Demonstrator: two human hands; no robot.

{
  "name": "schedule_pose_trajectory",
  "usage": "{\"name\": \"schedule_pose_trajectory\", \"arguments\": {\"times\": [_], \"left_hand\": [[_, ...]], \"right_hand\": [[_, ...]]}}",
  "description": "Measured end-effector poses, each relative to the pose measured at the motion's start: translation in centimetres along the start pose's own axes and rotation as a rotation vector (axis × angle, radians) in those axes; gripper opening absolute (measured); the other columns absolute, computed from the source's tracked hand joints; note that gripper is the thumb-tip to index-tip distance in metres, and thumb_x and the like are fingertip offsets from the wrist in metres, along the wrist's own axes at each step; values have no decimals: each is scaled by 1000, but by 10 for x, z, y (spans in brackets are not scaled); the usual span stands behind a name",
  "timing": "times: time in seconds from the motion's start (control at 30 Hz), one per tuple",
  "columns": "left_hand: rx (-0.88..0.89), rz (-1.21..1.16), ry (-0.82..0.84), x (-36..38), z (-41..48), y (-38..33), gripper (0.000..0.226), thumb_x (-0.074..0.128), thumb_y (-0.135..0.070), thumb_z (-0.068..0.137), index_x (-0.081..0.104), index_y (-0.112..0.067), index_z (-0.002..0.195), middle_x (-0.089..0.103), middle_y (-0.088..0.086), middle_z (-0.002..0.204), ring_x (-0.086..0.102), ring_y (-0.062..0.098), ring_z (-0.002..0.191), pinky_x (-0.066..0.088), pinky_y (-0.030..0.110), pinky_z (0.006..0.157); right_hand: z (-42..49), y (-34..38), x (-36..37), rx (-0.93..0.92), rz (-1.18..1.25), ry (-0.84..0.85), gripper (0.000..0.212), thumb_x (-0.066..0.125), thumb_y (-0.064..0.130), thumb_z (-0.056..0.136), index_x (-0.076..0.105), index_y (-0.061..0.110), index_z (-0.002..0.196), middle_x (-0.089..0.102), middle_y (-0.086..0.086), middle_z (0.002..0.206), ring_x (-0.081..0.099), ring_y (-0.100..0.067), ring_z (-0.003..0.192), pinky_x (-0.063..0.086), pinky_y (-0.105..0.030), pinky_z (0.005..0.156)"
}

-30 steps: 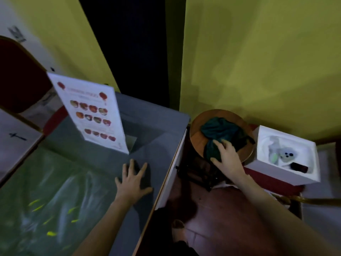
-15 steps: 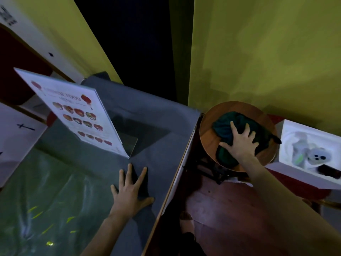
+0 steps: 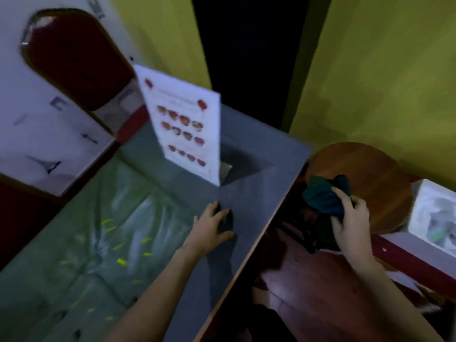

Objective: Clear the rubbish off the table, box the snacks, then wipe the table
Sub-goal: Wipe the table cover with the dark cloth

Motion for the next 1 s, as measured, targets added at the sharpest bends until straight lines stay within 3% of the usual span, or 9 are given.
{"name": "schedule_pose_trajectory", "arguments": {"times": [0.07, 0.23, 0.37, 0.47, 0.6, 0.7, 0.77, 0.87, 1.0], "left_hand": [[39, -75, -95, -12, -28, 15, 65, 68, -35, 84, 43, -16, 141, 27, 13, 153, 21, 28, 145, 28, 49, 114], [-12, -205, -273, -25, -124, 81, 46, 62, -21, 90, 51, -8, 133, 35, 12, 150, 33, 22, 141, 17, 16, 112], [-231, -342, -449, -25, -229, 159, 35, 64, -13, 89, 59, -7, 123, 44, 11, 144, 48, 27, 130, 29, 24, 109], [-405, -420, -595, -19, -301, 211, 32, 67, -7, 86, 62, -3, 117, 52, 16, 136, 47, 27, 130, 30, 28, 110], [-592, -474, -695, 3, -383, 264, 35, 67, -1, 85, 60, 2, 119, 56, 19, 129, 50, 30, 125, 33, 33, 108], [-650, -493, -729, 29, -432, 291, 30, 68, 1, 83, 62, 1, 112, 60, 17, 114, 57, 33, 111, 40, 38, 101], [-697, -516, -731, 50, -463, 311, 28, 69, 1, 82, 62, 0, 109, 61, 16, 106, 59, 33, 104, 44, 42, 97], [-745, -542, -717, 83, -501, 334, 31, 68, 4, 81, 63, -2, 111, 61, 16, 107, 58, 34, 106, 44, 44, 98], [-673, -572, -716, 106, -518, 342, 29, 66, -1, 85, 63, -5, 113, 55, 12, 126, 52, 28, 121, 38, 39, 107]], "right_hand": [[-29, 44, 9, -103, 18, 57, 76, 65, -10, 77, 39, 22, 140, 44, -19, 119, 47, -38, 108, 44, -49, 96], [-80, 161, 36, -402, -25, 176, 88, 72, -12, 66, 42, 24, 140, 45, -19, 125, 43, -35, 114, 46, -49, 95], [-116, 253, 70, -622, 0, 233, 82, 70, -13, 66, 47, 18, 139, 49, -24, 123, 48, -41, 110, 48, -51, 90], [-144, 306, 106, -748, -15, 305, 79, 72, -8, 69, 47, 16, 140, 51, -27, 121, 51, -43, 106, 49, -52, 87], [-189, 340, 172, -944, -323, 443, 79, 69, 17, 79, 32, 28, 148, 48, -19, 131, 48, -37, 115, 46, -48, 89], [-211, 329, 213, -924, -586, 508, 84, 61, 44, 86, 8, 39, 151, 33, -13, 145, 28, -32, 136, 34, -54, 104], [-219, 322, 224, -824, -574, 562, 89, 63, 42, 86, 2, 42, 150, 23, -15, 150, 21, -34, 141, 34, -57, 107], [-230, 319, 228, -747, -525, 582, 87, 67, 26, 85, 11, 40, 150, 28, -18, 145, 38, -35, 128, 48, -50, 96], [-251, 324, 222, -649, -458, 591, 76, 68, 13, 83, 29, 26, 146, 38, -18, 128, 54, -36, 109, 50, -44, 90]]}}
Point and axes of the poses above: each hand's wrist, its own z-axis towards the middle knuckle, its own x-axis out of the palm, y = z × x, the point moved 7 cm from there along z, towards the middle knuckle
